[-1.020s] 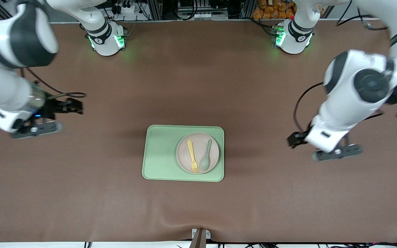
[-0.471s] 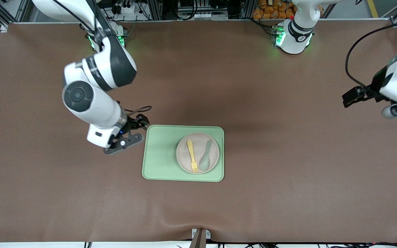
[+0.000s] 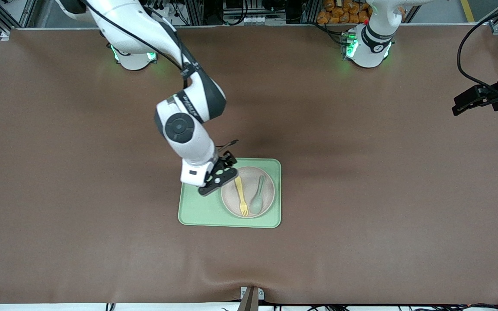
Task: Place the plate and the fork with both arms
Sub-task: 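Move the right gripper over the yellow fork on the plate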
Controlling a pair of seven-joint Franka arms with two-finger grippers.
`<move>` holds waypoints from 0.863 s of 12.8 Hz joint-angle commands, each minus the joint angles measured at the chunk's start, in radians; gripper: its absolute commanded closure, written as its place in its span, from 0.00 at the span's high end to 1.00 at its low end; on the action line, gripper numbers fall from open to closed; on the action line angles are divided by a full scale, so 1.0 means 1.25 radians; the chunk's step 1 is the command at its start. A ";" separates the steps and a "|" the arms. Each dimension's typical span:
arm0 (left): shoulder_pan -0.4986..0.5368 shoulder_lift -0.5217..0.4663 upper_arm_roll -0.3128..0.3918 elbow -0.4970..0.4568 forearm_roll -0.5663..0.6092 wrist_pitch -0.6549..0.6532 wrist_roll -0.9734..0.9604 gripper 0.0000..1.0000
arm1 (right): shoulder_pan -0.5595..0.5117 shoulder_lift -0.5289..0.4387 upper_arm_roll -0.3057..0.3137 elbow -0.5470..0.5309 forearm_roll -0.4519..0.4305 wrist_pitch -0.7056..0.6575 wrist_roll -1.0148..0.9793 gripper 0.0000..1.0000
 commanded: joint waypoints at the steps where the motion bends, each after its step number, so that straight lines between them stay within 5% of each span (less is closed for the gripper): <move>1: -0.011 -0.018 0.005 -0.016 -0.014 -0.007 0.008 1.00 | 0.017 0.066 -0.008 0.048 0.008 0.056 -0.021 1.00; 11: -0.009 -0.024 0.003 -0.013 -0.012 0.008 0.008 1.00 | 0.030 0.174 -0.007 0.120 0.009 0.056 -0.043 1.00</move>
